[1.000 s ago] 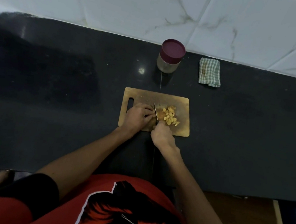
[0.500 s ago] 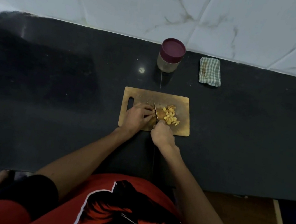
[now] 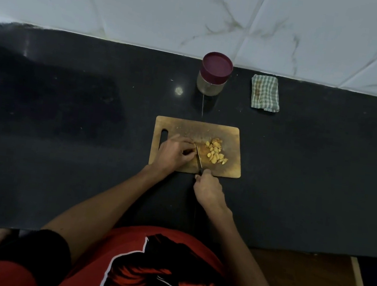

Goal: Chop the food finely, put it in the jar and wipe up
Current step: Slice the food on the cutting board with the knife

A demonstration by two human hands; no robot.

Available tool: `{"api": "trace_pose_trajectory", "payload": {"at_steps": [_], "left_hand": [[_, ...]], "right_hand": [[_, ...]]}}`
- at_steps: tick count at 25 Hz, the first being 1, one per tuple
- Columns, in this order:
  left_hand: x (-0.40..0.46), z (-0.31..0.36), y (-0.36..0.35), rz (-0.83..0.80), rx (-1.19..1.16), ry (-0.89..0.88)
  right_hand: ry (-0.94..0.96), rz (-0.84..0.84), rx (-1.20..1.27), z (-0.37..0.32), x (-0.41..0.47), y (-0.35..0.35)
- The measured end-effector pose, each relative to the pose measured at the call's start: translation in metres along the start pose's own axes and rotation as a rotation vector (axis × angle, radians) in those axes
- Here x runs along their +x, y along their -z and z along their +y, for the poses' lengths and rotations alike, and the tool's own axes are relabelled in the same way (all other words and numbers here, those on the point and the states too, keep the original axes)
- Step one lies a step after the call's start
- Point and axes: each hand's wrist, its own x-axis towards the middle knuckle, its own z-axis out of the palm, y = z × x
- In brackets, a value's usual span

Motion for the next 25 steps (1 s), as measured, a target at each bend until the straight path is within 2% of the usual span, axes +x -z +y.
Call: {"api": "trace_pose_trajectory", "payload": {"at_steps": [4, 9, 11, 17, 25], "left_hand": [[0.008, 0.001, 0.007, -0.078, -0.104, 0.038], [0.020, 0.002, 0.024, -0.211, -0.409, 0.285], [0.023, -0.003, 0.030, -0.264, -0.485, 0.317], [0.015, -0.001, 0.029, -0.220, -0.494, 0.332], [0.022, 0.009, 0.024, -0.348, -0.402, 0.326]], "right_hand": [[0.046, 0.007, -0.035, 0.003, 0.000, 0.001], [0.063, -0.006, -0.041, 0.006, 0.000, 0.006], [0.064, -0.012, -0.020, 0.008, 0.001, 0.007], [0.040, 0.046, 0.087, 0.020, -0.001, 0.007], [-0.009, 0.026, 0.318, 0.031, 0.003, 0.014]]}}
